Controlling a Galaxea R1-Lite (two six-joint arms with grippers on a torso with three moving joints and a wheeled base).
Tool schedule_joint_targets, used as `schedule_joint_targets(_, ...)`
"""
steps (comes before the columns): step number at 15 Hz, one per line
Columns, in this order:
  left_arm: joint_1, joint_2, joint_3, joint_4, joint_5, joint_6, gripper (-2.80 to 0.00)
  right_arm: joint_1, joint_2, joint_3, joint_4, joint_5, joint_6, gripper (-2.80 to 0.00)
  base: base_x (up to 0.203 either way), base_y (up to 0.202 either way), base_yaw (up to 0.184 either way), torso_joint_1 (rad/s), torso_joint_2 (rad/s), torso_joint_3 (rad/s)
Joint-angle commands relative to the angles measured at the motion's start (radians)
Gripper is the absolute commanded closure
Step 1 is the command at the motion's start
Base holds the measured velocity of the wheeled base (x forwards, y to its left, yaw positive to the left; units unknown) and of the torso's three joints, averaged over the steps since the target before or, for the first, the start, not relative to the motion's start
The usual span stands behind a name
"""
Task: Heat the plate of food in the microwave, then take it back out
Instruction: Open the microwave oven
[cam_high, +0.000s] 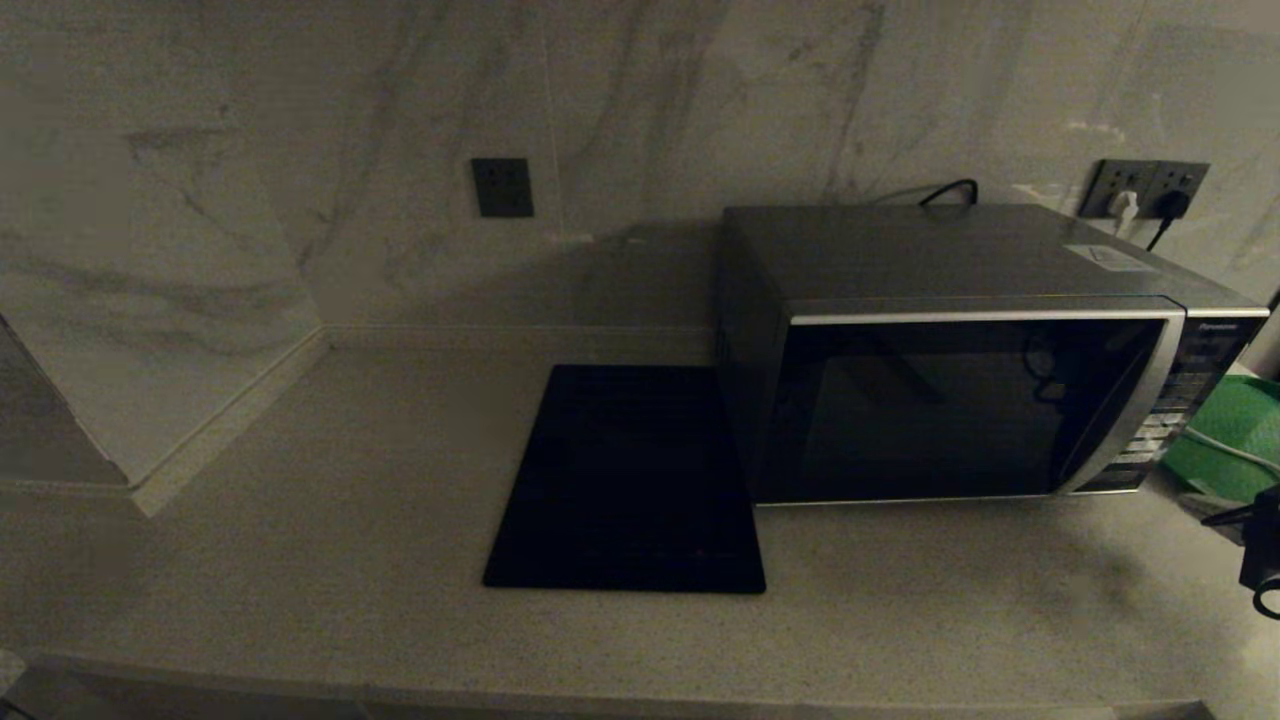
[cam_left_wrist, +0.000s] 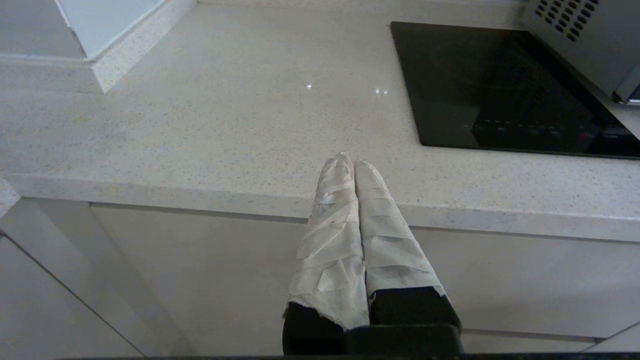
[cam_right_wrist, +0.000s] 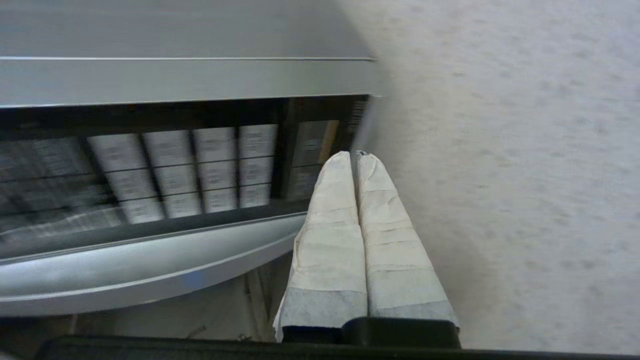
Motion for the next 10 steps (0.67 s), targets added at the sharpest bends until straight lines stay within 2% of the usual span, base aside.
schedule_joint_targets(1, 0.000, 0.000, 0.000, 0.000, 0.001, -0.001, 0.00, 0.003, 0.026, 0.001, -0.006, 0.007, 0.005, 0.00, 0.000, 0.000, 0.000, 0.000, 0.00, 0.000)
schedule_joint_targets(10, 0.000, 0.000, 0.000, 0.000, 0.001, -0.001, 0.00, 0.058, 0.040, -0.020, -0.007, 0.021, 0.013, 0.00, 0.000, 0.000, 0.000, 0.000, 0.00, 0.000)
